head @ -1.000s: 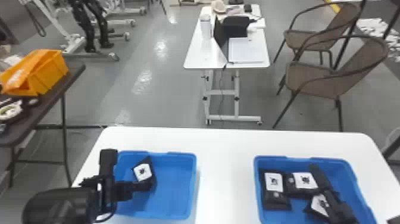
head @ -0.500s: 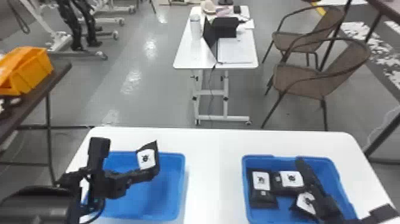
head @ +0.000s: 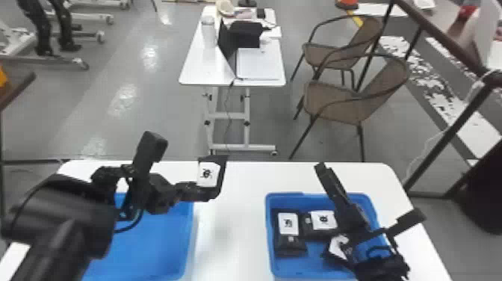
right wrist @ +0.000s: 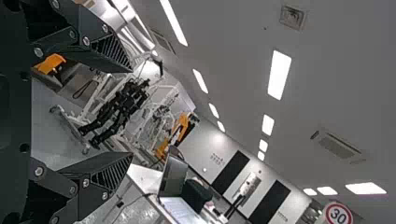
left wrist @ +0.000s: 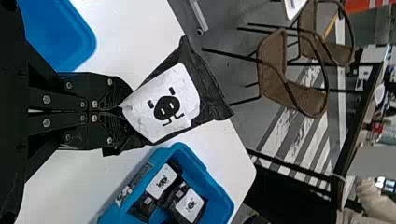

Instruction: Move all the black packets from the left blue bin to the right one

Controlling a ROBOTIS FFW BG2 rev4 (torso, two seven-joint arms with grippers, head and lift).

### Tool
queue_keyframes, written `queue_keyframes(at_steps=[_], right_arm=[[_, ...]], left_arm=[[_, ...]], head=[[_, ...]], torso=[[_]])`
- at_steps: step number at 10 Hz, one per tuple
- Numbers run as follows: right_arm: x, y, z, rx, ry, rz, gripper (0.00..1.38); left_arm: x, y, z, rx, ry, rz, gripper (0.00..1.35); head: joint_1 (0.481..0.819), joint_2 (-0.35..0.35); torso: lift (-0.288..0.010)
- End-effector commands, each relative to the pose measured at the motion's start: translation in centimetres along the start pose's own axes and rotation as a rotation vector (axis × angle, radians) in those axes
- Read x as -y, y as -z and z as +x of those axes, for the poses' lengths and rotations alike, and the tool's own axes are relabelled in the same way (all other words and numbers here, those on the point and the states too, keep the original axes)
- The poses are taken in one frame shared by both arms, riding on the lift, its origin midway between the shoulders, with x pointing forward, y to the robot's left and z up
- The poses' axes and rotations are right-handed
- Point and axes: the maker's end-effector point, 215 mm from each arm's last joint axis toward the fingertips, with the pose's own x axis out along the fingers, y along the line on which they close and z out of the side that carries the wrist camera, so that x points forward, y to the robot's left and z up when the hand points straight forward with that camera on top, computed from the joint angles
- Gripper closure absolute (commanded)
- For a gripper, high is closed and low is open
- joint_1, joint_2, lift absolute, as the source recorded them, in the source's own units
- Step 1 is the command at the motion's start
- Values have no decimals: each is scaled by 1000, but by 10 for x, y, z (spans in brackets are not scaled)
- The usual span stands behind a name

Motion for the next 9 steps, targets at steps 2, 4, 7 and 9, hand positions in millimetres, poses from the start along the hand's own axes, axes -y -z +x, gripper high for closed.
queue_keyframes(at_steps=[2, 4, 7, 9], right_arm=[[-28, 7, 35, -35, -72, 5, 421], [-29, 8, 48, -51, -80, -10, 421], [-21, 14, 56, -80, -65, -23, 412], [-17, 18, 57, -91, -53, -24, 410]], left_arm=[[31, -46, 50, -18, 109, 212, 1225], [67, -70, 79, -18, 206, 306, 1225], [92, -101, 90, 42, 243, 316, 1225], [108, -107, 96, 58, 264, 312, 1223]], head=[[695, -80], [695, -110], [695, -166], [695, -180]], torso=[[0], [0], [0], [0]])
